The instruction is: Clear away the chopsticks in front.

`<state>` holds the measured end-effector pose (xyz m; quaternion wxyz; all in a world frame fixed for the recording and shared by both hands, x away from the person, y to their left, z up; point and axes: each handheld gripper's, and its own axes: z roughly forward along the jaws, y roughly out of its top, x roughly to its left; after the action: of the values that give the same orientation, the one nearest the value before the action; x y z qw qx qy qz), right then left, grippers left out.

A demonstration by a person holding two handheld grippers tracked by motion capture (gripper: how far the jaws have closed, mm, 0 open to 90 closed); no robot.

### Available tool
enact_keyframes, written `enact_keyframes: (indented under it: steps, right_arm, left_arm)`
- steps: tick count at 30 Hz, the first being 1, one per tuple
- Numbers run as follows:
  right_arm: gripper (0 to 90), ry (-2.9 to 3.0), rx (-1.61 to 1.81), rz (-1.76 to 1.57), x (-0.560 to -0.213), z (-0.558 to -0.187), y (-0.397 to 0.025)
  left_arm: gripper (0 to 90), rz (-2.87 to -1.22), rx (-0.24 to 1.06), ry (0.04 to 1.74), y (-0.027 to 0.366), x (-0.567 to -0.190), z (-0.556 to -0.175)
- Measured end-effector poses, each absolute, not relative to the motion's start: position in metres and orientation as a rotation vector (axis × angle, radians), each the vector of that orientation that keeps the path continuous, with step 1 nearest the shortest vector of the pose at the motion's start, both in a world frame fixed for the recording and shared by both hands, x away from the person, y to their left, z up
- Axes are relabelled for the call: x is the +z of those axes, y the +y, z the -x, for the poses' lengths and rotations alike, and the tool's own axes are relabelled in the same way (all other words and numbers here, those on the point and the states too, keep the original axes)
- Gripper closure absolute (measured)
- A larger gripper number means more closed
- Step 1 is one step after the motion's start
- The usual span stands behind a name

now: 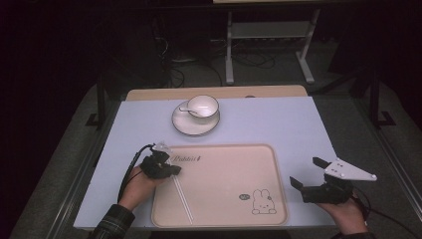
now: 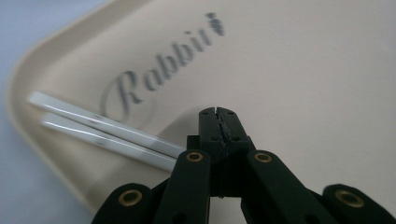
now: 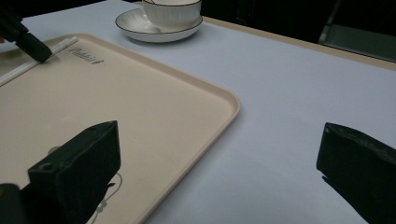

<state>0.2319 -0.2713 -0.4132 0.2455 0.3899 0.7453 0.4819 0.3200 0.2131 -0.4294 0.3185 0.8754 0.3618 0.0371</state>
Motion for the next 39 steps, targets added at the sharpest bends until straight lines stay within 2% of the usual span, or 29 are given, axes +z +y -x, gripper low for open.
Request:
enact_keyframes:
  steps: [4, 8, 19, 26, 29, 32, 38, 39]
  right_arm:
    - [0.0, 2.034, 1.315, -1.065, -0.413, -0.232, -0.271]
    - [0.0, 2.035, 1.315, -1.063, -0.413, -0.232, -0.271]
    - [0.0, 2.035, 1.313, -1.061, -0.413, -0.232, -0.270]
    - [0.0, 2.040, 1.312, -1.058, -0.413, -0.232, -0.269]
    - [0.0, 2.041, 1.312, -1.060, -0.413, -0.232, -0.269]
    - [0.0, 2.044, 1.311, -1.061, -0.414, -0.232, -0.269]
    - [0.0, 2.046, 1.309, -1.063, -0.414, -0.232, -0.269]
    - [0.0, 2.047, 1.309, -1.063, -0.414, -0.232, -0.269]
  left_arm:
    - [89.3, -2.308, 0.019, 0.872, 0.201, -0.431, -0.296]
    - [89.3, -2.350, 0.010, 0.845, 0.199, -0.434, -0.281]
    - [89.3, -2.354, 0.086, 0.934, 0.229, -0.431, -0.272]
    - [89.0, -2.350, 0.091, 0.932, 0.229, -0.431, -0.272]
    - [85.1, -2.321, 0.115, 0.911, 0.230, -0.425, -0.272]
    - [77.1, -2.267, 0.163, 0.890, 0.236, -0.417, -0.271]
    - [49.7, -2.146, 0.265, 0.867, 0.253, -0.405, -0.269]
    - [47.4, -2.128, 0.280, 0.864, 0.257, -0.403, -0.268]
